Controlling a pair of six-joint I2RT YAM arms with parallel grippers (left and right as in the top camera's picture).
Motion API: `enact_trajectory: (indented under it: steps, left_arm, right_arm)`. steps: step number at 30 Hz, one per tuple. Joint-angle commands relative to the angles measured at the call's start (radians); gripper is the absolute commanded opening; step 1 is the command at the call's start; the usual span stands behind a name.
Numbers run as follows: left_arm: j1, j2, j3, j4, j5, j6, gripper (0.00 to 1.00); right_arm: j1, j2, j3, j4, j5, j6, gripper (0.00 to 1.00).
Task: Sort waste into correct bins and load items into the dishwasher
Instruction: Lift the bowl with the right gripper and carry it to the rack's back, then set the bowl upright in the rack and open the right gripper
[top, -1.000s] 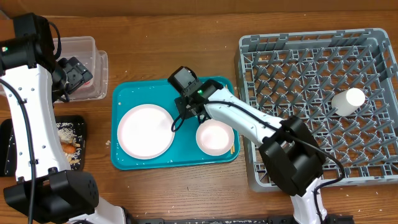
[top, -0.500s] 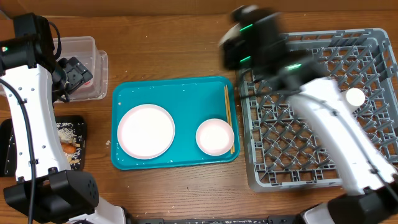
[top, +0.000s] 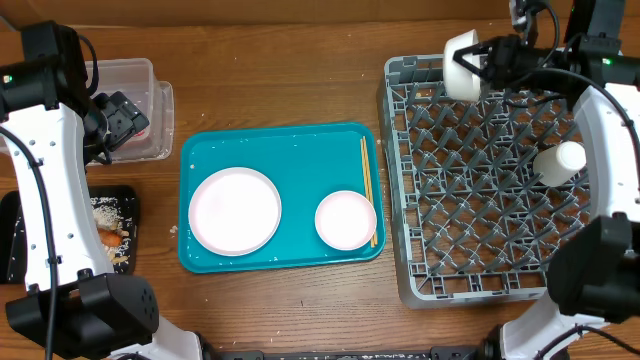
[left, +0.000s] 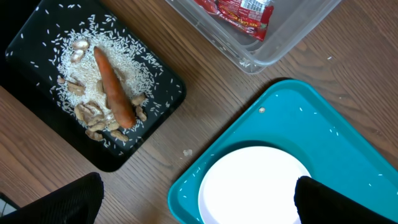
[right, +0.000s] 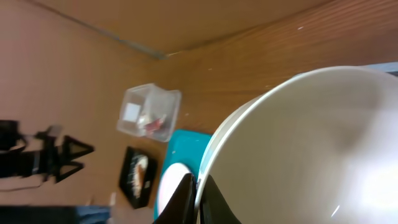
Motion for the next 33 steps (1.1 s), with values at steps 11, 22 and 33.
enact_trajectory:
  steps: [11,22,33]
  left_arm:
    - [0.002,-0.016,0.014,-0.002,-0.003,0.004,1.00]
    - [0.001,-0.016,0.014,-0.002,-0.003,0.004,1.00]
    - [0.001,-0.016,0.014,-0.002,-0.003,0.003,1.00]
  right_arm:
    - [0.005,0.167,-0.002,0.039,-0.171,0.056,0.04]
    - [-0.015,0.219,-0.002,0.040,-0.109,0.064,0.04]
    - [-0.088,0.222,-0.002,0.050,-0.109,0.064,0.04]
